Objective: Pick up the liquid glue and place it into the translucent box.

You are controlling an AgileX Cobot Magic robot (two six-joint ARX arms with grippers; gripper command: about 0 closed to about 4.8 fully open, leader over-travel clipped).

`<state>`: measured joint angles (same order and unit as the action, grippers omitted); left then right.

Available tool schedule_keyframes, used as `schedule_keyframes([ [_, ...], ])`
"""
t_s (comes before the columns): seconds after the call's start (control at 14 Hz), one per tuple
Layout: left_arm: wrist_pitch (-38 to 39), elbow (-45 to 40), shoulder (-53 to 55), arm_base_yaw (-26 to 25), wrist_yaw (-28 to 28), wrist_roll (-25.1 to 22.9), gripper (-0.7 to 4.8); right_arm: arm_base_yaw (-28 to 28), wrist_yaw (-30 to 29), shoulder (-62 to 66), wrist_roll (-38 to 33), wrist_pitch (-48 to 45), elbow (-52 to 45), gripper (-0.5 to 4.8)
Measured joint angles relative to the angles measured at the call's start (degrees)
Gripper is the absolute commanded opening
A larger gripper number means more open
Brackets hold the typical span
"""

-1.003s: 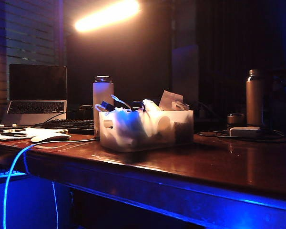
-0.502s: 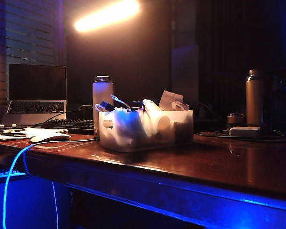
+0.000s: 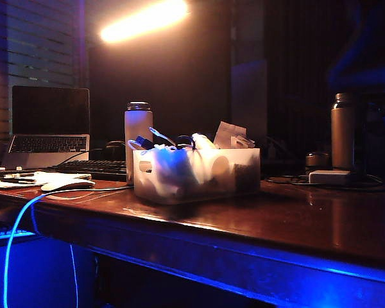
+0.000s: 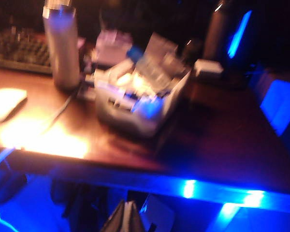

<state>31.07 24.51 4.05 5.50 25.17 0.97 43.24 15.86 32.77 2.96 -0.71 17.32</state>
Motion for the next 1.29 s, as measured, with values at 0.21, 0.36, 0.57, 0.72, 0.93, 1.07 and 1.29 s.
schedule_keyframes([
  [0.21,-8.8,-8.1,0.0,0.0,-1.2,3.5,-0.05,0.0,-0.1,0.0,-1.7,-5.0,-7.4,-0.01],
  [0.36,-13.6,-13.1,0.0,0.0,-1.2,3.9,-0.05,0.0,-0.5,-0.1,-3.0,-5.5,-9.8,-0.01],
  [0.57,-16.8,-20.2,0.0,0.0,-1.2,3.6,-0.05,0.0,-0.5,-0.1,-3.9,-5.8,-12.2,-0.01],
  [0.72,-17.2,-21.7,0.0,0.0,-1.2,1.5,-0.05,0.0,-0.7,-0.1,-5.8,-5.9,-13.9,-0.01],
  [0.93,-18.6,-22.2,0.0,0.0,-1.2,-1.2,-0.05,0.0,-2.6,-0.1,-7.9,-5.8,-15.0,-0.01],
  [1.07,-18.6,-22.2,0.0,0.0,-2.0,-1.4,-0.04,0.0,-3.0,-0.1,-8.7,-5.6,-16.2,-0.01],
  [1.29,-18.7,-22.2,0.0,0.0,-2.1,-1.5,-0.04,0.0,-4.1,-0.1,-9.0,-2.8,-16.5,-0.01],
])
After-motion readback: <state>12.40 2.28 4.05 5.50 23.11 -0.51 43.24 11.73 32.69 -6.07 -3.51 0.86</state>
